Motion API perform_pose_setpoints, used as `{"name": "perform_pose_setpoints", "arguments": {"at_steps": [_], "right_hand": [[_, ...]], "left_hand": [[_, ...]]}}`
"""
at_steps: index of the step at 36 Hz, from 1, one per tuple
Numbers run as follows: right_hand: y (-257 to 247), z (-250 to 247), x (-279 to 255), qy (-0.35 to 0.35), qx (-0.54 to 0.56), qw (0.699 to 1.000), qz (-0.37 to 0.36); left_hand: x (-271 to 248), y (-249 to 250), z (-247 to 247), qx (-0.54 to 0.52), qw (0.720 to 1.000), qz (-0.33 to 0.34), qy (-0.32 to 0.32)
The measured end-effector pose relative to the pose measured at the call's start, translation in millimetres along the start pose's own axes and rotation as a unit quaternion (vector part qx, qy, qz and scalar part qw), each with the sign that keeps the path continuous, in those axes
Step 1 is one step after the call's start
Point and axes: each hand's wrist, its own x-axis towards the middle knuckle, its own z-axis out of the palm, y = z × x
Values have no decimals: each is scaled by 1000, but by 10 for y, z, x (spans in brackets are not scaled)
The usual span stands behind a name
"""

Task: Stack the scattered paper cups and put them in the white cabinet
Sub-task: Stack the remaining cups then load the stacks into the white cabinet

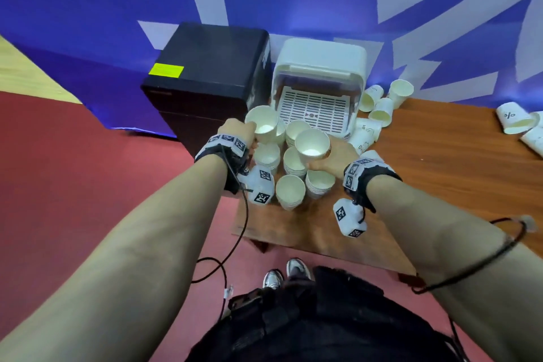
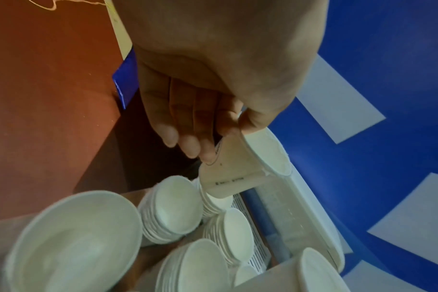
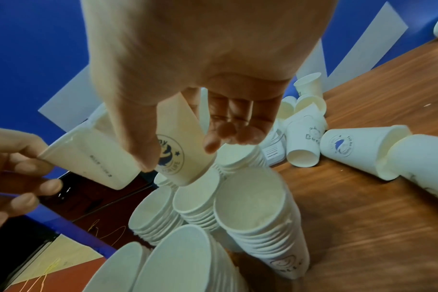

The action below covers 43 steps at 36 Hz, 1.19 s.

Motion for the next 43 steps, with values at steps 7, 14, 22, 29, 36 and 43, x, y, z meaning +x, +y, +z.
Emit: {"name": "perform_pose_setpoints", "arguments": {"at_steps": [7,14,22,29,36,43], "right_hand": [[-155,181,162,-26,-22,999,-10],[-45,189,286,-32,-4,999,4],[68,199,367,-21,14,999,21],[64,253,381,-35,10,999,31],[75,371,445,-63,2,996,66],[162,259,390,-27,-48,995,81]], "left_hand": [[-114,-93,-135,-50,998,-22,-9],[126,-199,70,1,999,-30,-25],[-16,-155,127,39,998,-31,-40],[126,-335,170,34,993,-69,-88],[590,-640,306,44,990,-100,-88],[504,-480,281,57,991,-90,-79]]}}
